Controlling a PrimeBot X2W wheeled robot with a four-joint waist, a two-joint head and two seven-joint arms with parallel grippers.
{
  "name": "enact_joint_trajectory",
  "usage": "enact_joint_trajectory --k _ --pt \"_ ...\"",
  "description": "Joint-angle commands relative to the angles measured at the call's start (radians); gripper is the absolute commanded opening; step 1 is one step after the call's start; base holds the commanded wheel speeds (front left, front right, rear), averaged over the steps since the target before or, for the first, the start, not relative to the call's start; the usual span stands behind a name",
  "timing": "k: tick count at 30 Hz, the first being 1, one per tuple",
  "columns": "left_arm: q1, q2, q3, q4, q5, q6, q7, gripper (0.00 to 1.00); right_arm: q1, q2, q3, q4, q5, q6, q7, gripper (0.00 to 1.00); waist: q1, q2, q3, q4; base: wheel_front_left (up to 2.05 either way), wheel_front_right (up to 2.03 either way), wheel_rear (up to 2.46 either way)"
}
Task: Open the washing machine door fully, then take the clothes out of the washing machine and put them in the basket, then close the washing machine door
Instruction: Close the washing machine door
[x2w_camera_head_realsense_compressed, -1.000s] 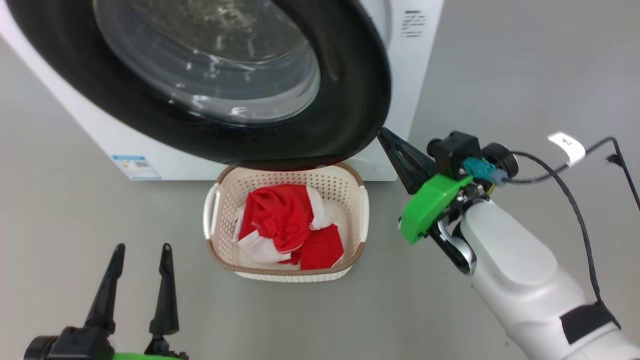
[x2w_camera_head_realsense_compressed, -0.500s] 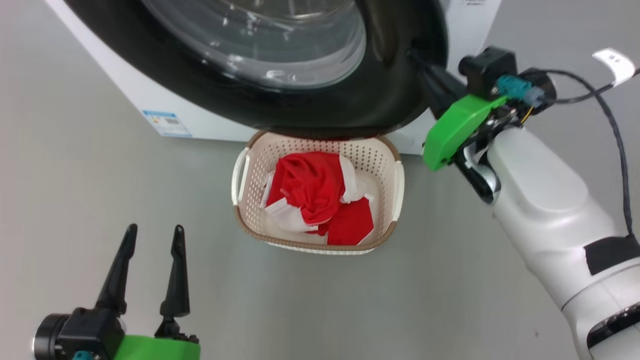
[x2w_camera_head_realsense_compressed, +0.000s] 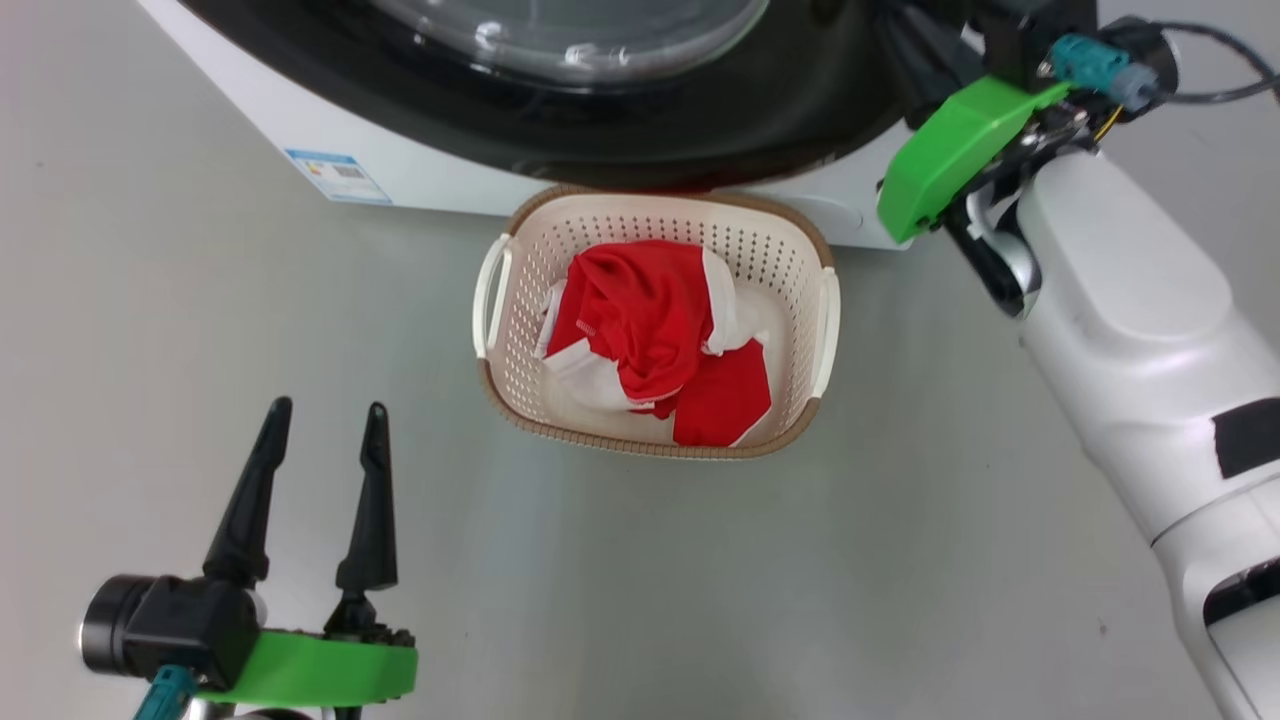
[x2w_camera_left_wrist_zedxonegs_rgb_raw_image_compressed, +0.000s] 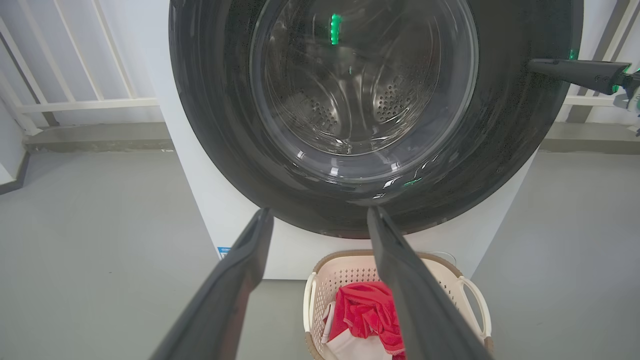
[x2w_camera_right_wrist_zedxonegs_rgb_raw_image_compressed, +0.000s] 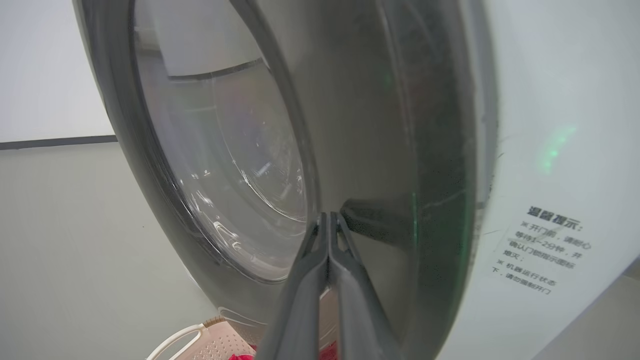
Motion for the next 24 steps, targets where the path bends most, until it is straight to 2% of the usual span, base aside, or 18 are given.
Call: enact_joint_trajectory --k 1,14,24 --pt "-0.021 0.011 0.025 -0.029 -0.007 0.001 -0.012 1.00 -0.023 0.011 -0.011 -0.010 -0.010 -0.001 -0.006 0.00 0.0000 0.0000 0.020 0.007 0.00 0.00 0.00" --pt "-0.052 0.011 0.012 -0.031 -0.005 -0.001 -0.012 1.00 -0.154 -0.011 -0.091 0.038 -0.032 -0.001 -0.006 0.00 0.0000 0.0000 0.084 0.021 0.00 0.00 0.00" --pt "-0.066 0.011 0.015 -0.020 0.005 -0.001 -0.012 1.00 -0.148 0.006 -0.124 0.035 -0.067 -0.001 -0.006 0.00 0.0000 0.0000 0.081 0.011 0.00 0.00 0.00"
